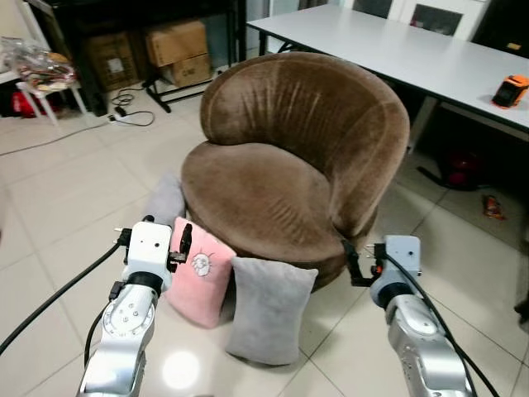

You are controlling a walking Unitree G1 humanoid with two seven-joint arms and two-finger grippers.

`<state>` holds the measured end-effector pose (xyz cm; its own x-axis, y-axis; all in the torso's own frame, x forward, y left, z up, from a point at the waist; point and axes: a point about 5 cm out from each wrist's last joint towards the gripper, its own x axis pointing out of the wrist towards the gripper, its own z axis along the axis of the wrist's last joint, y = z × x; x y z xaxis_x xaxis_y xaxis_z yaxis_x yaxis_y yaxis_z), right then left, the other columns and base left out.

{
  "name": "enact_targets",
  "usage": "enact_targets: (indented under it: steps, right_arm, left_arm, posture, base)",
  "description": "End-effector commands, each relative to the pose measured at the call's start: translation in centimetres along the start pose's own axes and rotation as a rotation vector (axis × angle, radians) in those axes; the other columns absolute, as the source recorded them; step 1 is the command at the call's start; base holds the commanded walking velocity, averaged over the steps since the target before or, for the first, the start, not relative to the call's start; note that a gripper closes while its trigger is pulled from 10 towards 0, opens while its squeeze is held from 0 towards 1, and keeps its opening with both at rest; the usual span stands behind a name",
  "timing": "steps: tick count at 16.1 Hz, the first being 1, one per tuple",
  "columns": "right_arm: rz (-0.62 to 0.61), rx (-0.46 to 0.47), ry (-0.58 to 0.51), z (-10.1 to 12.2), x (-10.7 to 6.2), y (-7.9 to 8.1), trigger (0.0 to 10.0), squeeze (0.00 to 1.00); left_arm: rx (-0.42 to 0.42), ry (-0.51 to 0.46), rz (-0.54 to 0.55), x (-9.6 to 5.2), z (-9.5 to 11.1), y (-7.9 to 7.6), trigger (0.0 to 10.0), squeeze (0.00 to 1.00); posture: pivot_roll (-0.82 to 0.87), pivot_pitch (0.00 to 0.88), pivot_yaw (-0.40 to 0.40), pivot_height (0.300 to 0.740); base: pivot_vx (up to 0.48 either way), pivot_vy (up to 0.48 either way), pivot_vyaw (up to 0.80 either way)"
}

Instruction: Move the pillow to the sofa from floor

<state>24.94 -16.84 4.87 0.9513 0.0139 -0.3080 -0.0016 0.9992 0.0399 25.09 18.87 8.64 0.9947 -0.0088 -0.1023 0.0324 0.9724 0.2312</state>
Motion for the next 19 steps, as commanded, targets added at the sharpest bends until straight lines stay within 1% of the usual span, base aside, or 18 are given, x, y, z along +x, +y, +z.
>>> enact_targets:
  steps: [1, 2, 4, 7, 9, 10, 11, 13, 14, 15, 17, 19]
  right_arm:
    - [0.003, 0.006, -0.034, 0.7, 0.3, 0.3, 10.0, 1.0]
    - [-0.006, 0.003, -0.036, 0.7, 0.4, 0.3, 10.0, 1.0]
    - [-0.018, -0.011, -0.037, 0.8, 0.6, 0.3, 10.0, 1.0]
    - [-0.02, 0.009, -0.024, 0.6, 0.8, 0.3, 10.0, 1.0]
    - [0.001, 0.021, -0.018, 0.5, 0.8, 0.6, 10.0, 1.0]
    - [0.022, 0.033, -0.011, 0.4, 0.7, 0.8, 10.0, 0.46]
    - [0.024, 0.034, -0.008, 0.4, 0.7, 0.8, 10.0, 0.0]
    - [0.007, 0.048, 0.006, 0.1, 0.7, 0.5, 10.0, 0.0]
    - [0.004, 0.042, 0.028, -0.2, 0.7, 0.2, 10.0, 0.0]
    - [0.02, 0.054, 0.03, -0.3, 0.5, 0.1, 10.0, 0.0]
    - [0.031, 0.038, 0.022, -0.2, 0.4, 0.2, 10.0, 0.0]
    - [0.039, 0.026, 0.016, -0.1, 0.4, 0.2, 10.0, 0.0]
  left_arm:
    - [0.004, -0.005, 0.001, 0.0, 0.1, 0.3, 10.0, 0.0]
    - [0.003, -0.006, 0.0, 0.1, 0.1, 0.3, 10.0, 0.0]
    - [-0.004, 0.002, 0.003, 0.2, 0.0, 0.3, 10.0, 0.0]
    - [-0.005, 0.006, -0.006, 0.4, 0.0, 0.2, 10.0, 0.0]
    - [0.023, 0.011, -0.02, 0.5, -0.3, 0.1, 10.0, 0.0]
    - [0.022, 0.016, -0.025, 0.5, -0.4, 0.1, 10.0, 0.0]
    - [0.021, 0.016, -0.029, 0.4, -0.5, 0.0, 10.0, 0.0]
    - [0.02, 0.004, -0.059, -0.1, -0.6, -0.4, 10.0, 0.0]
    - [0.034, 0.001, -0.078, -0.4, -0.9, -0.7, 10.0, 0.0]
    - [0.037, 0.014, -0.079, -0.7, -1.3, -0.8, 10.0, 0.0]
    - [0.031, 0.02, -0.059, -0.9, -1.6, -0.5, 10.0, 0.0]
    - [0.059, 0.036, -0.05, -1.2, -2.2, -0.3, 10.0, 0.0]
  posture:
    - [0.02, 0.0, -0.042, 0.74]
    - [0.02, 0.0, -0.041, 0.74]
    - [0.02, 0.0, -0.038, 0.74]
    - [0.02, 0.0, -0.036, 0.74]
    - [0.02, 0.0, -0.038, 0.74]
    - [0.02, 0.0, -0.04, 0.74]
    - [0.02, 0.0, -0.04, 0.74]
    - [0.02, 0.0, -0.043, 0.74]
    - [0.03, 0.0, -0.048, 0.735]
    - [0.03, 0.0, -0.058, 0.725]
    - [0.03, 0.0, -0.063, 0.705]
    - [0.03, 0.0, -0.065, 0.685]
  base:
    - [0.472, 0.0, 0.8]
    - [0.472, 0.0, 0.8]
    - [0.459, 0.0, 0.0]
    - [0.446, 0.0, 0.0]
    - [0.369, 0.0, 0.0]
    - [0.364, 0.0, 0.0]
    - [0.364, 0.0, 0.0]
    - [0.163, 0.0, 0.0]
    - [0.0, 0.0, 0.0]
    - [0.0, 0.0, 0.0]
    - [0.0, 0.0, 0.0]
    - [0.0, 0.0, 0.0]
